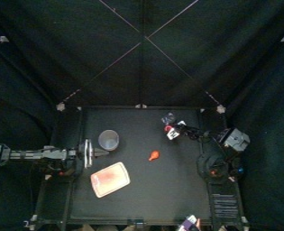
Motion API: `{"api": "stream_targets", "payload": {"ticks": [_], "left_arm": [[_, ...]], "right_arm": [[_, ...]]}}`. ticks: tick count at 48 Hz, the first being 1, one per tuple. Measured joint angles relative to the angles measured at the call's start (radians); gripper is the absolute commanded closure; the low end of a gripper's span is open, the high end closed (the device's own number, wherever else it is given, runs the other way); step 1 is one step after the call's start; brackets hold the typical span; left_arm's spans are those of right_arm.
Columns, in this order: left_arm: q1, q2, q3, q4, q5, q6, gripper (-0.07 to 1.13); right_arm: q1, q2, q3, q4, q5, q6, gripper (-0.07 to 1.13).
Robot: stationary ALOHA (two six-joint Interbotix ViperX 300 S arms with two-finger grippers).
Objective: Pick the donut then place it on the pink plate
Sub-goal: Place donut on the pink plate
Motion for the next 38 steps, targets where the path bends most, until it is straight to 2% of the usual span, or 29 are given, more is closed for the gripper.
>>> {"api": "stream_targets", "payload": {"ticks": [6, 14, 18, 29, 38], "left_arm": [[-0.002, 0.002, 0.003, 0.000, 0.000, 0.000, 1.01], [0.000, 0.002, 0.005, 0.000, 0.000, 0.000, 1.01], [0.000, 0.002, 0.005, 0.000, 0.000, 0.000, 1.01], [0.000, 0.002, 0.005, 0.000, 0.000, 0.000, 1.01], [0.002, 0.002, 0.005, 0.000, 0.000, 0.000, 1.01]], "right_arm": [[0.006, -0.002, -0.003, -0.006, 0.002, 0.000, 0.46], [0.058, -0.002, -0.020, -0.002, 0.015, 0.008, 0.45], [0.129, -0.015, -0.037, 0.006, 0.023, 0.006, 0.45], [0.403, -0.080, -0.141, 0.032, 0.025, 0.006, 0.45], [0.600, -0.046, -0.255, 0.092, -0.025, 0.006, 0.45]]}}
